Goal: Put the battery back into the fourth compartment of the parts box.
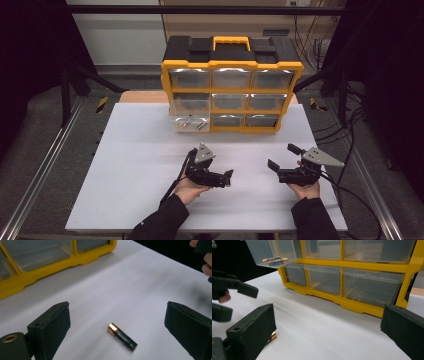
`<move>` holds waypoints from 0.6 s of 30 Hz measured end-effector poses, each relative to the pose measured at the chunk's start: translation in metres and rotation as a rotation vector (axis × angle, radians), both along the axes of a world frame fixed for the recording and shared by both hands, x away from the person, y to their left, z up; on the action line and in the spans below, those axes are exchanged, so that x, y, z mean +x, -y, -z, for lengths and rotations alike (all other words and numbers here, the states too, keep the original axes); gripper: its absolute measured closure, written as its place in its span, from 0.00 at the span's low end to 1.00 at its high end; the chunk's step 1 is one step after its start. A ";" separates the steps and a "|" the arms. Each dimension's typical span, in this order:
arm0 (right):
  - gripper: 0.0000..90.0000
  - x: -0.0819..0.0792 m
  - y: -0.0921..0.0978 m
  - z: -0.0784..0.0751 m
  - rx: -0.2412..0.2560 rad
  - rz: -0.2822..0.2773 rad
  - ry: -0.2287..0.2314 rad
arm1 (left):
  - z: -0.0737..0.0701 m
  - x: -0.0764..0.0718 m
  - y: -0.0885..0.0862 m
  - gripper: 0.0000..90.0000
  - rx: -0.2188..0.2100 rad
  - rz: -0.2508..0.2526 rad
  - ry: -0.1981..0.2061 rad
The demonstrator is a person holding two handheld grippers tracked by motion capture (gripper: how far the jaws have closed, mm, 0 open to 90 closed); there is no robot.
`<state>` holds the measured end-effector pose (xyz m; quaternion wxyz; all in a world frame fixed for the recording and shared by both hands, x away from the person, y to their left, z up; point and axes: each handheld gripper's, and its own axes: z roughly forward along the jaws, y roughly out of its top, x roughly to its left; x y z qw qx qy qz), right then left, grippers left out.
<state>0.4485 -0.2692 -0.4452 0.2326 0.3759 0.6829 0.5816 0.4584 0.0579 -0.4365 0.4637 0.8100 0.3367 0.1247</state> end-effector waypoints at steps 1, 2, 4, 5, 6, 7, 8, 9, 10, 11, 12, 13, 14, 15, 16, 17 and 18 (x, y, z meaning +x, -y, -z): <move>0.00 0.000 0.000 0.000 0.000 0.000 0.000 | 0.003 0.000 0.002 0.07 0.009 -0.002 -0.005; 0.00 0.000 0.000 0.000 0.001 0.000 0.000 | 0.005 0.000 0.004 0.07 0.016 -0.001 -0.014; 0.00 0.000 0.000 0.000 0.000 0.000 0.000 | 0.011 0.001 0.008 0.07 0.033 -0.007 -0.031; 0.00 0.000 0.000 0.000 0.001 0.000 0.000 | 0.013 0.001 0.010 0.07 0.037 -0.008 -0.037; 0.00 0.000 0.000 0.000 0.000 0.000 0.000 | 0.015 0.001 0.011 0.07 0.043 -0.008 -0.045; 0.00 0.000 0.000 0.000 -0.001 0.000 0.002 | 0.018 0.001 0.013 0.08 0.050 -0.018 -0.053; 0.00 0.000 0.000 0.000 0.000 0.000 0.001 | 0.020 0.002 0.014 0.09 0.055 -0.020 -0.064; 0.00 0.000 0.000 0.000 0.000 0.000 0.001 | 0.023 0.003 0.015 0.09 0.061 -0.022 -0.078; 0.00 0.000 0.000 0.000 0.001 0.000 0.000 | 0.025 0.003 0.016 0.09 0.069 -0.030 -0.087; 0.00 0.000 0.000 0.000 0.001 0.000 0.002 | 0.030 0.004 0.017 0.11 0.087 -0.035 -0.108; 0.00 0.000 0.000 0.000 0.001 0.000 0.002 | 0.030 0.004 0.017 0.13 0.087 -0.035 -0.108; 0.00 0.000 0.000 0.000 0.000 0.000 0.002 | 0.031 0.005 0.017 0.13 0.089 -0.040 -0.119; 0.00 0.000 0.000 0.000 -0.001 0.000 0.002 | 0.033 0.005 0.017 0.16 0.088 -0.037 -0.128; 0.00 0.000 0.000 0.000 0.001 0.000 0.001 | 0.034 0.005 0.018 0.18 0.092 -0.043 -0.129; 0.00 0.000 0.000 0.000 0.000 0.000 0.002 | 0.035 0.005 0.018 0.21 0.100 -0.053 -0.122; 0.00 0.000 0.000 0.000 0.000 0.000 0.001 | 0.036 0.005 0.019 0.25 0.103 -0.053 -0.125; 0.00 0.000 0.000 0.000 0.000 0.000 0.001 | 0.036 0.005 0.019 0.28 0.101 -0.052 -0.133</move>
